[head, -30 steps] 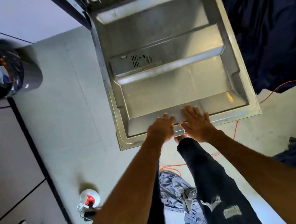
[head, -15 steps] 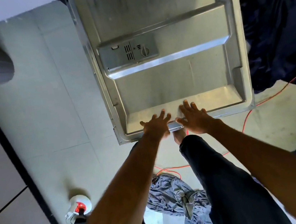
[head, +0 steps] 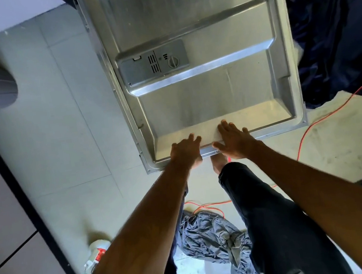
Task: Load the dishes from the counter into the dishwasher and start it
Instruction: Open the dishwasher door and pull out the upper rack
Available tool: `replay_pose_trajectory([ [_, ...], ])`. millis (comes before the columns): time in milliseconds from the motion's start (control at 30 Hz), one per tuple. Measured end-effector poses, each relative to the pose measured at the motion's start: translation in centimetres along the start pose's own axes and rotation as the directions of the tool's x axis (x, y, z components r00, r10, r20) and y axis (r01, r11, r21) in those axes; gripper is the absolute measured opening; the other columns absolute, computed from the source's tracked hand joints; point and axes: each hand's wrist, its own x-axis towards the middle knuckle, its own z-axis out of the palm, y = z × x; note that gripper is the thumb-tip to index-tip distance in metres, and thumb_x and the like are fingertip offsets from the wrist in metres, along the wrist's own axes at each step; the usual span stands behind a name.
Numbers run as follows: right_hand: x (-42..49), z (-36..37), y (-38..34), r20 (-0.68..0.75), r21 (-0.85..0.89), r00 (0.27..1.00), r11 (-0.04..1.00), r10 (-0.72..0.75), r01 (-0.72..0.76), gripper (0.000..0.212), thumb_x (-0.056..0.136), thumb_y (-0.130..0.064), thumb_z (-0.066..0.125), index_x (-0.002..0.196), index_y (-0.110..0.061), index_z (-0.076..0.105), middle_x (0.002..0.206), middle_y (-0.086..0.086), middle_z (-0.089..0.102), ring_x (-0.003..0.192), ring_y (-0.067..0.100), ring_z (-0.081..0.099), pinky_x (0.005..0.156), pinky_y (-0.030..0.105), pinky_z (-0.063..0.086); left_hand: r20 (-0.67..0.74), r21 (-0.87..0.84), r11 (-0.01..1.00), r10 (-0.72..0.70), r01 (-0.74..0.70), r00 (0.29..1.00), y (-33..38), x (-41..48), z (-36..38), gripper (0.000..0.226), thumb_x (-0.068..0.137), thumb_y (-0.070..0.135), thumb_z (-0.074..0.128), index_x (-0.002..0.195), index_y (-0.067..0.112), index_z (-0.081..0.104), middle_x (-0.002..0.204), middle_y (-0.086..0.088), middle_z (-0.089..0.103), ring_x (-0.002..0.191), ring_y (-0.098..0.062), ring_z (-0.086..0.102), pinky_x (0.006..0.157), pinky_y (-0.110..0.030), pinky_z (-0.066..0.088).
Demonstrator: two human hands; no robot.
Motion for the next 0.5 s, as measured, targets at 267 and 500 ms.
replay_pose_trajectory([
  [267, -12.1, -5.3, -7.1, -0.064, 0.281, 0.996, 0.959, 0.058, -0.038, 0.071, 0.103, -0.030, 0.045, 0.160, -0.007, 0.011, 0.169, 0.009, 0.008, 0.155, 0.023, 0.013, 0.125, 0.036, 0.016, -0.043, -0.065, 0.983, -0.173, 0.170, 0.984, -0.4, -12.9, -7.3, 0.039, 0.093, 0.021, 0.058, 0.131, 0.011, 0.052, 0.132, -0.010, 0.057, 0.125, -0.029, 0.055, 0.104, -0.039, 0.045],
  [500, -26.6, -16.2, -13.9, -0.223, 0.328, 0.975, 0.942, 0.000, 0.075, 0.059, 0.100, -0.027, 0.051, 0.150, -0.002, 0.032, 0.152, 0.016, 0.042, 0.137, 0.031, 0.045, 0.112, 0.036, 0.037, -0.159, -0.292, 0.934, -0.258, 0.204, 0.953, 2.5, -30.0, -19.2, 0.037, 0.095, 0.019, 0.054, 0.129, 0.008, 0.058, 0.131, -0.013, 0.061, 0.119, -0.032, 0.060, 0.100, -0.040, 0.051],
])
